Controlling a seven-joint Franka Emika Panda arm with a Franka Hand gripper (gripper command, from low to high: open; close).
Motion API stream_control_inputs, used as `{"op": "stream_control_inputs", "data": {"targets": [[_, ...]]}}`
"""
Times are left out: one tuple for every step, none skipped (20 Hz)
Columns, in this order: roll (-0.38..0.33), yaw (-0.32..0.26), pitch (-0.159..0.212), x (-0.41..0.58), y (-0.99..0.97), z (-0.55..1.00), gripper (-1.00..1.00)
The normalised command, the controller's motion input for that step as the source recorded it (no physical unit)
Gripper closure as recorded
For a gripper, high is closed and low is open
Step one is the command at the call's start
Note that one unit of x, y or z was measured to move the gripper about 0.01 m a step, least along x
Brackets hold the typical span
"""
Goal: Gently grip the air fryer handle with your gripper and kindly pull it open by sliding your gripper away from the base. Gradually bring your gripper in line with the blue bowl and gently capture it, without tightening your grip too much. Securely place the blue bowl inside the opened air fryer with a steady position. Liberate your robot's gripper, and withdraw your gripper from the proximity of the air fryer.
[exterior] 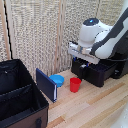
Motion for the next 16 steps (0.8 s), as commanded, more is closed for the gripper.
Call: {"op": "stream_control_inputs", "data": {"targets": [[0.000,0.005,0.199,0.369,0.34,0.74,-1.00],[0.000,0.019,0.207,0.449,0.29,0.74,-1.00],[0.000,0.034,0.219,0.500,0.27,0.72,-1.00],[0.000,0.048,0.239,0.557,0.26,0.69,-1.00],[0.000,0.046,0.244,0.551,0.25,0.67,-1.00],[0.000,0.034,0.243,0.586,0.22,0.67,-1.00],[0.000,0.032,0.243,0.594,0.21,0.67,-1.00],[0.000,0.032,0.239,0.609,0.22,0.68,-1.00],[0.000,0.032,0.234,0.617,0.22,0.69,-1.00],[0.000,0.022,0.230,0.646,0.21,0.70,-1.00],[0.000,0.018,0.244,0.631,0.19,0.66,-1.00],[0.000,0.015,0.254,0.631,0.20,0.64,-1.00],[0.000,0.014,0.279,0.591,0.22,0.57,-1.00],[0.000,0.006,0.297,0.583,0.22,0.51,-1.00],[0.003,0.000,0.314,0.580,0.23,0.44,-1.00],[0.004,0.000,0.319,0.574,0.22,0.43,-1.00]]}}
